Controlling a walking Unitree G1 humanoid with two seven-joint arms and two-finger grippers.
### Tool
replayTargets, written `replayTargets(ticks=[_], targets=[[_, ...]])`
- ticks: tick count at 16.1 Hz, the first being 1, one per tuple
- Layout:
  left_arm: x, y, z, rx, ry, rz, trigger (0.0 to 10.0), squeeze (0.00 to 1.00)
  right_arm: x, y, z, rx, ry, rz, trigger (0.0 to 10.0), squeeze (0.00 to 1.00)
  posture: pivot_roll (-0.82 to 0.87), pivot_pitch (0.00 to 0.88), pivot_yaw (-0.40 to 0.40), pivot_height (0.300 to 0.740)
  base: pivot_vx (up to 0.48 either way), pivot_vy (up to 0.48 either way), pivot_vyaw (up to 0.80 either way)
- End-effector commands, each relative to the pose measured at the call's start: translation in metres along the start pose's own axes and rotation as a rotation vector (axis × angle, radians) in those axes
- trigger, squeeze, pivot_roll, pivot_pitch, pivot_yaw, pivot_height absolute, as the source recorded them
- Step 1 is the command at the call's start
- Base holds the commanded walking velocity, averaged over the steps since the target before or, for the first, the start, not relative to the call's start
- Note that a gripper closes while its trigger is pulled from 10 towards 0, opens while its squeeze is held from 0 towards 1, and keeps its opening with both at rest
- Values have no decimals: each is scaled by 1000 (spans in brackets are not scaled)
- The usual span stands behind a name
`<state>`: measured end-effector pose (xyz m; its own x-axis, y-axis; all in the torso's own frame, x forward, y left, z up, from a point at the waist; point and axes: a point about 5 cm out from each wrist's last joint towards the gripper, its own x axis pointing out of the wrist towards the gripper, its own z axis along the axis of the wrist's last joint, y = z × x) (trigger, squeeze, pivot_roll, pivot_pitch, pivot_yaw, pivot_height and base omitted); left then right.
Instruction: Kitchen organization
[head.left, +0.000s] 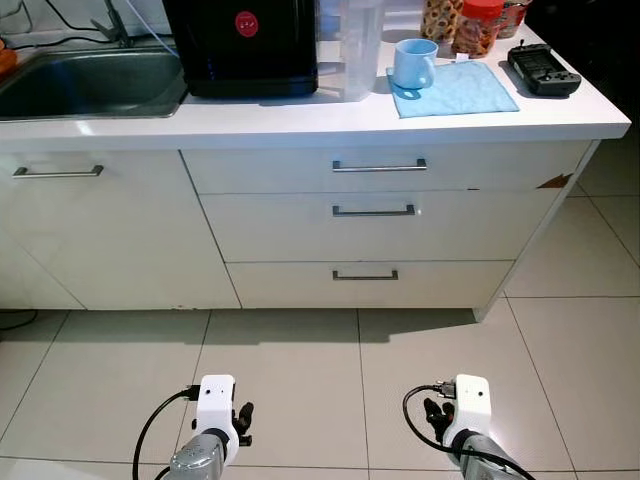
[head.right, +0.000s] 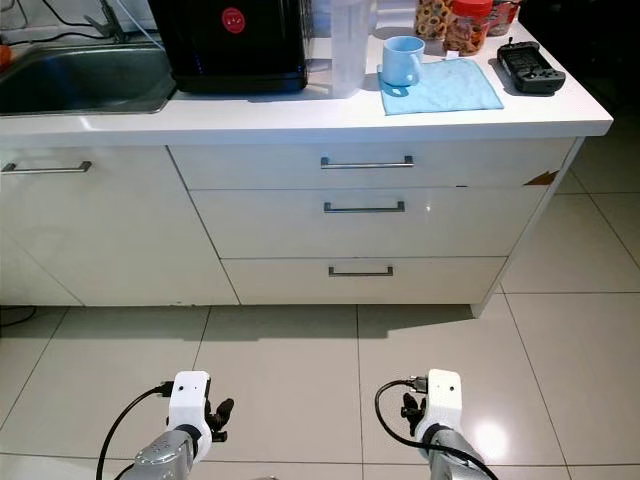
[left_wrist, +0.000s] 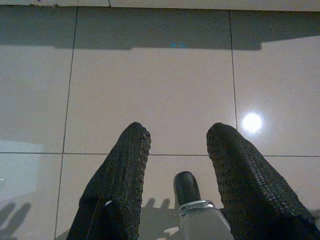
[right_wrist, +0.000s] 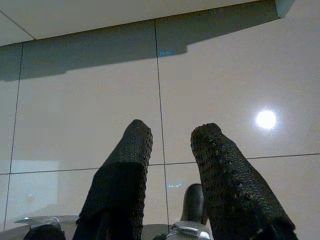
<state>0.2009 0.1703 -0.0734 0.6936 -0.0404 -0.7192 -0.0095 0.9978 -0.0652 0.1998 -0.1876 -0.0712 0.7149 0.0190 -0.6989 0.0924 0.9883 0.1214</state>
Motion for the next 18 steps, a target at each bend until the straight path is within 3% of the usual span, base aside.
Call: replayTargets(ticks=[1, 7, 18], targets=[[-1, 2, -1, 2, -3, 10, 10000, 0, 1, 2, 2, -1, -1, 7, 10000, 0, -18, 0, 99, 740, 0, 0, 0], [0, 4, 0, 5, 3, 12, 10000, 0, 0, 2, -3, 1, 12, 6, 10000, 0, -17, 0, 102, 740, 0, 48, 0], [-2, 8, -1, -8, 0, 27, 10000, 0, 1, 5, 0, 22, -5, 12, 10000, 0, 3, 0, 102, 740, 0, 480, 0]])
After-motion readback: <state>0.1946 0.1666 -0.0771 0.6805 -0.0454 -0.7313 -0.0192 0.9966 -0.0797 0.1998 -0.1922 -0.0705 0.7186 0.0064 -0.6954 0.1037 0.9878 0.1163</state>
